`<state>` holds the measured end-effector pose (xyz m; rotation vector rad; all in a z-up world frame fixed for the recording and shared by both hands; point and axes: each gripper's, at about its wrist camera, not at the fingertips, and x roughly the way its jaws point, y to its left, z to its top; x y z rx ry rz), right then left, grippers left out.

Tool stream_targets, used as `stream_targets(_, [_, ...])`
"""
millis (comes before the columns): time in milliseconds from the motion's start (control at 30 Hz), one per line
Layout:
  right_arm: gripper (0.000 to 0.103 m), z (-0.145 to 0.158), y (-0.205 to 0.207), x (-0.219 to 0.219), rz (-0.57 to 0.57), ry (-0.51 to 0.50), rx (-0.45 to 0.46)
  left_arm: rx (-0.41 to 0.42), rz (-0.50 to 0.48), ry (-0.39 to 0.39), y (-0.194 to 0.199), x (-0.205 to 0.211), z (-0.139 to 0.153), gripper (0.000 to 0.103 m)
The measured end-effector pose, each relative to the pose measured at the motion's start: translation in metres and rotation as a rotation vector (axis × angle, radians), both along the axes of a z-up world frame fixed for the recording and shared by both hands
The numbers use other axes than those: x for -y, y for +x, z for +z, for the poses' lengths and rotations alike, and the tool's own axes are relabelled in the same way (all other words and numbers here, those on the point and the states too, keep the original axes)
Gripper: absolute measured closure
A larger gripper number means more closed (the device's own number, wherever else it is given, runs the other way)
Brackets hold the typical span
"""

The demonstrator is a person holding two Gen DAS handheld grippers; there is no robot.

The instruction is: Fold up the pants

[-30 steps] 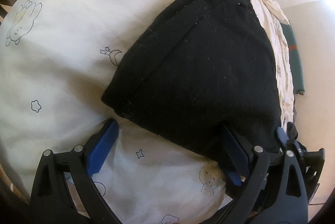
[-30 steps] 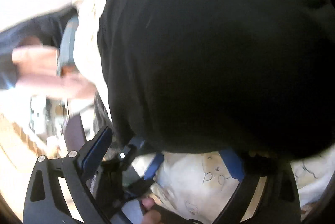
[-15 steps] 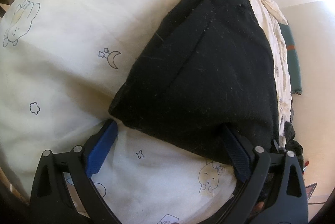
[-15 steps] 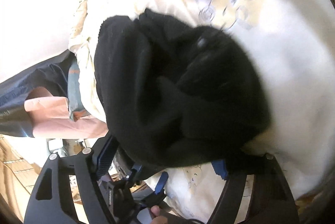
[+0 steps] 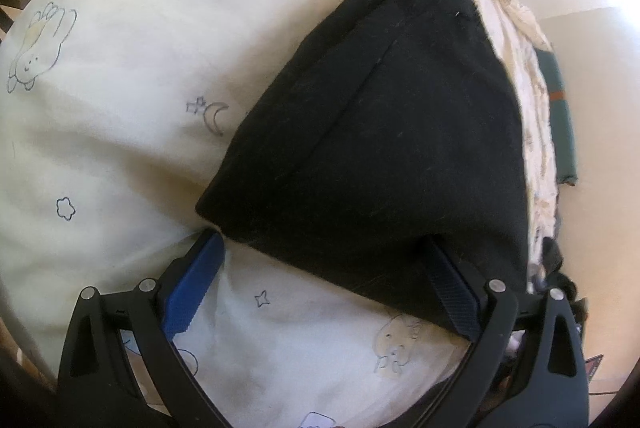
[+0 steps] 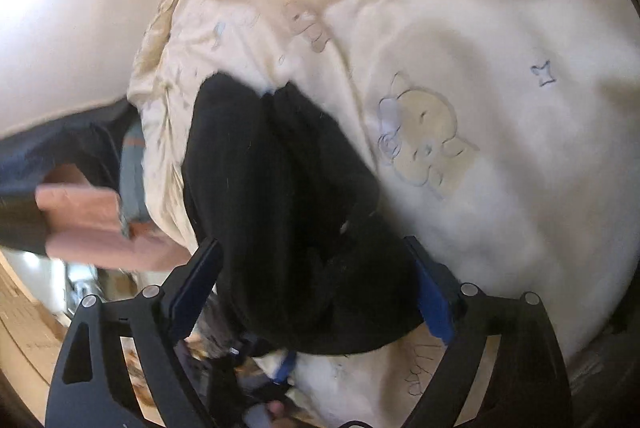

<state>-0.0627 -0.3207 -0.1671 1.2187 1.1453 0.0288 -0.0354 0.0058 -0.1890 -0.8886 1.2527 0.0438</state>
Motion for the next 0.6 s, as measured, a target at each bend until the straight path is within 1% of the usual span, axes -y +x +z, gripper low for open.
stream_targets(67, [0.012, -0.006, -0.003, -0.008, 0.021, 0.043, -0.007, 0.044, 0.022, -0.002, 0.001, -0.004, 0.008, 0.007])
stream_targets(133, [0.011, -0.006, -0.003, -0.012, 0.049, 0.080, 0.021, 0.092, 0.018, 0.000, 0.007, -0.006, 0.016, 0.007])
stream_targets(200, [0.010, -0.003, 0.006, -0.012, 0.063, 0.090, 0.056, 0.058, 0.014, -0.019, 0.014, -0.004, 0.010, 0.007])
stream_targets(267, [0.010, -0.005, 0.017, -0.010, 0.053, 0.074, 0.057, 0.017, 0.005, -0.048, 0.025, -0.002, -0.002, 0.007])
stream_targets(333, [0.011, -0.018, 0.035, -0.012, 0.125, 0.037, -0.018, 0.021, 0.030, -0.061, 0.034, -0.004, -0.003, 0.007])
stream_targets(367, [0.011, -0.023, 0.040, -0.015, 0.154, 0.050, -0.040, 0.025, 0.030, -0.062, 0.038, -0.003, -0.001, 0.008])
stream_targets(400, [0.012, -0.021, 0.046, -0.020, 0.171, 0.053, -0.027, 0.031, 0.022, -0.059, 0.041, -0.001, 0.001, 0.015])
stream_targets(433, [0.017, -0.017, 0.050, -0.025, 0.204, 0.034, -0.014, 0.034, 0.010, -0.045, 0.043, 0.001, 0.003, 0.020])
stream_targets(467, [0.020, -0.007, 0.055, -0.034, 0.260, -0.027, 0.015, 0.030, 0.003, -0.037, 0.044, 0.002, 0.004, 0.029])
stream_targets(500, [0.026, -0.002, 0.057, -0.039, 0.291, -0.058, 0.028, 0.030, 0.002, -0.032, 0.043, 0.002, 0.004, 0.042])
stream_targets(533, [0.037, 0.001, 0.059, -0.043, 0.314, -0.087, 0.033, 0.030, 0.000, -0.024, 0.041, 0.002, 0.006, 0.049])
stream_targets(600, [0.051, 0.004, 0.061, -0.046, 0.336, -0.113, 0.035, 0.035, -0.015, -0.004, 0.040, 0.004, 0.014, 0.066])
